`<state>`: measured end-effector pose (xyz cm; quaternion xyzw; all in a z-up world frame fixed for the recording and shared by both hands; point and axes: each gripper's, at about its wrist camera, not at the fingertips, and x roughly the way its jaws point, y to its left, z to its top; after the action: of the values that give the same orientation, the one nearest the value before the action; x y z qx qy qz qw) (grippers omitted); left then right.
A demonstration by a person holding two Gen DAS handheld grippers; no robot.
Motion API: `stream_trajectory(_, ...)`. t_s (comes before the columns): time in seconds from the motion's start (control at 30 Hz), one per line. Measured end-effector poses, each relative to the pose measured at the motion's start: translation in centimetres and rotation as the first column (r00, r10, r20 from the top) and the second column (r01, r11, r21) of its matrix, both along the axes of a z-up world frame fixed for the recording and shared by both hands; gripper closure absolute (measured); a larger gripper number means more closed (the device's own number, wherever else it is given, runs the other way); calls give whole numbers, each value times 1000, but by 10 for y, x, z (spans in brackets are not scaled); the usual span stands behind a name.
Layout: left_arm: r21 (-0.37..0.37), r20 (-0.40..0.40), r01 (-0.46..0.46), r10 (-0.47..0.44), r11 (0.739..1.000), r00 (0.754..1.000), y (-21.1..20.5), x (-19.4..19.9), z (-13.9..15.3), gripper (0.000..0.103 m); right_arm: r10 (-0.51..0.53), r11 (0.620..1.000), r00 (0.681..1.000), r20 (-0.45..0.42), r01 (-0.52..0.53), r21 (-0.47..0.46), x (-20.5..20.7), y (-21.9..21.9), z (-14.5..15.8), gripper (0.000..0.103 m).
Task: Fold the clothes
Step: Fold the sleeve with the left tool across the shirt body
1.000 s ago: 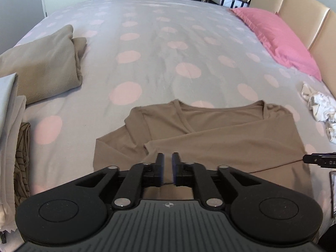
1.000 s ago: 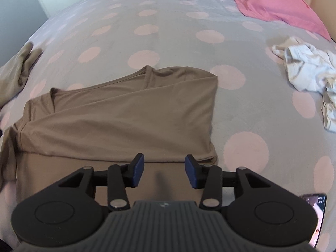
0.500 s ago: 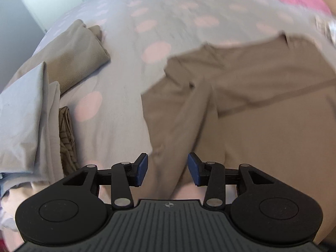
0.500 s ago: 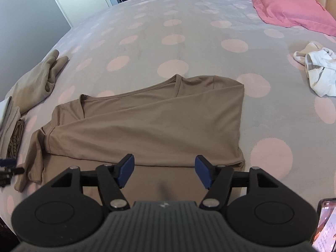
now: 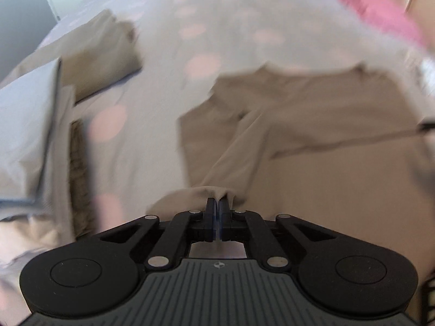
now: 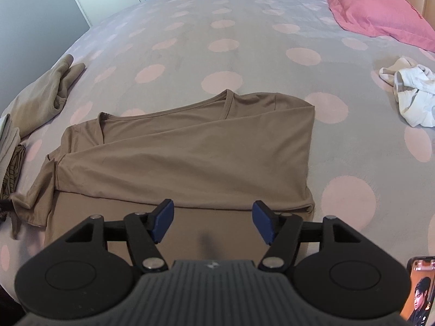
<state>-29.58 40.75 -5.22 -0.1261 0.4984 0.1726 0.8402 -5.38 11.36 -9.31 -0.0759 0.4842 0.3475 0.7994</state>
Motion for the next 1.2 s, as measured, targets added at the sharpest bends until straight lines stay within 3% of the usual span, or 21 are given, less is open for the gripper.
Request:
stream_trajectory(0.13, -113, 172, 70, -50, 991, 984, -14, 17, 31, 103, -1, 1000, 1000, -9, 1, -11, 1, -1, -2, 36)
stream_trajectory(0.27, -130, 238, 170, -135, 977, 962, -45, 46, 48, 103, -2, 1000, 1000, -11, 2, -17, 0, -2, -2, 36)
stream_trajectory(0.37, -123, 227, 233, -201, 965, 953, -73, 74, 47, 103, -5, 1000, 1000, -16, 5, -18, 1, -4, -2, 36)
stream_trajectory(0.6, -139, 169, 317, -293, 938, 941, -123, 128, 10, 102, 18, 999, 1000, -14, -18, -39, 1, -5, -2, 36)
stream_trajectory(0.67, -139, 149, 328, -308, 934, 940, -131, 137, 0, 89, 19, 998, 1000, 4, -19, -53, 1, -4, -1, 37)
stream_trajectory(0.7, -140, 141, 331, -312, 933, 940, -134, 139, -3, 75, 17, 998, 1000, 16, -16, -60, 0, -4, -1, 37)
stream_trajectory(0.73, -145, 143, 328, -308, 934, 941, -132, 138, -4, 65, 16, 998, 1000, 27, -14, -64, -1, -4, -1, 37)
stream_trajectory(0.83, -159, 152, 303, -280, 940, 948, -123, 132, -5, 64, 30, 998, 999, 44, -27, -61, -5, -1, 1, 38)
stream_trajectory(0.97, -155, 149, 215, -193, 964, 970, -98, 118, -2, 64, 80, 996, 996, 50, -78, -42, -18, 9, 3, 51)
stream_trajectory(1.07, -131, 94, 144, -132, 981, 987, -81, 106, -7, 65, 150, 988, 987, 62, -148, -34, -36, 23, 5, 52)
stream_trajectory(1.2, -113, 9, 78, -78, 991, 997, -66, 91, -21, 73, 265, 964, 959, 98, -262, -42, -61, 54, 7, 53)
